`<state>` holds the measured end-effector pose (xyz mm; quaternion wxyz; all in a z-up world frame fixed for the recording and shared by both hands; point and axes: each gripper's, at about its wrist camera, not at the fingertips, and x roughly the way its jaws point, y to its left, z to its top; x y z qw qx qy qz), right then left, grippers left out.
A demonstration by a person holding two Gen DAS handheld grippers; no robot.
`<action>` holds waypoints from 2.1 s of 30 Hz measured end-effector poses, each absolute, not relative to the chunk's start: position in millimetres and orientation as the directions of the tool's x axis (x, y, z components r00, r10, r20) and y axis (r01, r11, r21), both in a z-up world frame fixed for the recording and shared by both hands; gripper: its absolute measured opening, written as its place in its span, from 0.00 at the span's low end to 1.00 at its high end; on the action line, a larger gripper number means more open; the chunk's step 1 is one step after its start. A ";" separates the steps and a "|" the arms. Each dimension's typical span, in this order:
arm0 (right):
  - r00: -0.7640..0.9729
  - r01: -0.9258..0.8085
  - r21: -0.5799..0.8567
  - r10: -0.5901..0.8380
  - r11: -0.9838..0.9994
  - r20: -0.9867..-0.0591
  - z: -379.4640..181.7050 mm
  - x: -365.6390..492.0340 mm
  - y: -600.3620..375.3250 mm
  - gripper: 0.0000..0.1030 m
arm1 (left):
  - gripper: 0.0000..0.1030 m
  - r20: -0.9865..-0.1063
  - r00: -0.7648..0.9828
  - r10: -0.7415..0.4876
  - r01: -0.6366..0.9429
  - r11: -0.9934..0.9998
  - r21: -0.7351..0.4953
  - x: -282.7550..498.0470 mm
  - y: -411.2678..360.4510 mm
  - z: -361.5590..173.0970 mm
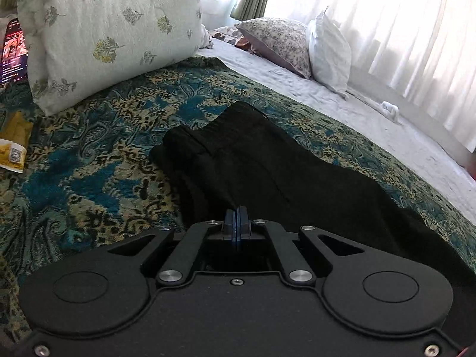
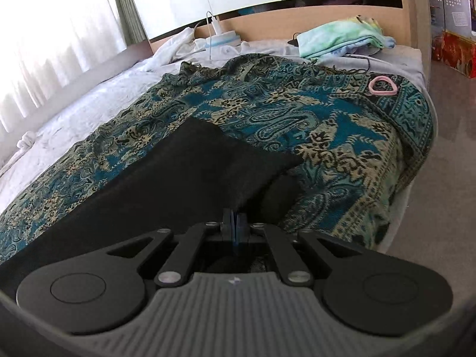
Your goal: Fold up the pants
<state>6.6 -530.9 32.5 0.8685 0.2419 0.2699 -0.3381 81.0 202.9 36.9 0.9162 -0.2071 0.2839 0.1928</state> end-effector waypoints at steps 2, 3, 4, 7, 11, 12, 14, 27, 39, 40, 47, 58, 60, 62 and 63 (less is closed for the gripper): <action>0.622 0.718 0.220 -0.467 0.661 -0.628 33.6 3.2 -529.9 0.02 | 0.01 -0.603 0.761 0.238 -0.470 0.843 -0.261 78.9 203.1 36.6; 0.617 0.719 0.209 -0.471 0.663 -0.630 32.0 2.3 -529.9 0.02 | 0.01 -0.607 0.757 0.240 -0.473 0.843 -0.256 78.6 202.9 35.2; 0.612 0.720 0.200 -0.471 0.665 -0.636 29.0 1.7 -530.4 0.02 | 0.01 -0.612 0.753 0.243 -0.476 0.843 -0.251 78.0 203.7 33.5; 0.610 0.721 0.201 -0.468 0.663 -0.639 21.6 -1.5 -530.3 0.01 | 0.02 -0.618 0.746 0.248 -0.481 0.843 -0.242 76.2 204.2 29.5; 0.613 0.713 0.176 -0.481 0.679 -0.626 25.4 -6.6 -524.7 0.02 | 0.03 -0.617 0.744 0.256 -0.480 0.847 -0.228 74.0 204.5 29.7; 0.612 0.714 0.173 -0.485 0.678 -0.625 25.2 -8.4 -525.2 0.02 | 0.03 -0.618 0.744 0.255 -0.479 0.848 -0.227 73.8 205.3 29.8; 0.607 0.722 0.171 -0.495 0.670 -0.622 23.7 -13.0 -528.6 0.02 | 0.03 -0.622 0.740 0.256 -0.481 0.848 -0.223 74.0 207.0 29.6; 0.605 0.732 0.158 -0.525 0.663 -0.599 21.5 -18.3 -541.5 0.19 | 0.04 -0.629 0.733 0.261 -0.465 0.866 -0.182 74.5 207.0 25.9; 0.485 0.826 0.070 -0.640 0.560 -0.596 52.0 -17.3 -529.0 0.67 | 0.06 -0.599 0.764 0.238 -0.415 0.893 -0.175 66.7 209.0 19.3; 0.508 0.812 0.089 -0.624 0.577 -0.594 58.0 -14.8 -523.4 0.68 | 0.06 -0.596 0.767 0.236 -0.409 0.896 -0.171 65.6 208.6 19.5; 0.760 0.493 0.275 -0.254 0.825 -0.598 94.6 57.8 -437.3 0.70 | 0.42 -0.551 0.792 0.264 -0.401 0.905 -0.144 49.3 204.1 38.8; 0.738 -0.048 0.357 0.274 0.933 -0.617 90.4 245.5 -210.4 0.76 | 0.40 -0.422 0.873 0.245 -0.294 0.954 -0.053 89.3 194.7 53.3; 0.718 -0.082 0.322 0.280 0.943 -0.638 80.1 264.4 -174.5 0.86 | 0.38 -0.493 0.820 0.291 -0.332 0.943 0.005 102.2 193.9 39.9; 0.711 -0.102 0.268 0.259 0.958 -0.654 69.5 279.2 -141.4 0.94 | 0.34 -0.587 0.747 0.313 -0.372 0.928 0.023 108.9 199.7 25.1; 0.709 -0.111 0.241 0.247 0.964 -0.661 64.6 284.9 -131.6 0.96 | 0.35 -0.596 0.741 0.309 -0.376 0.927 0.012 107.0 200.8 18.1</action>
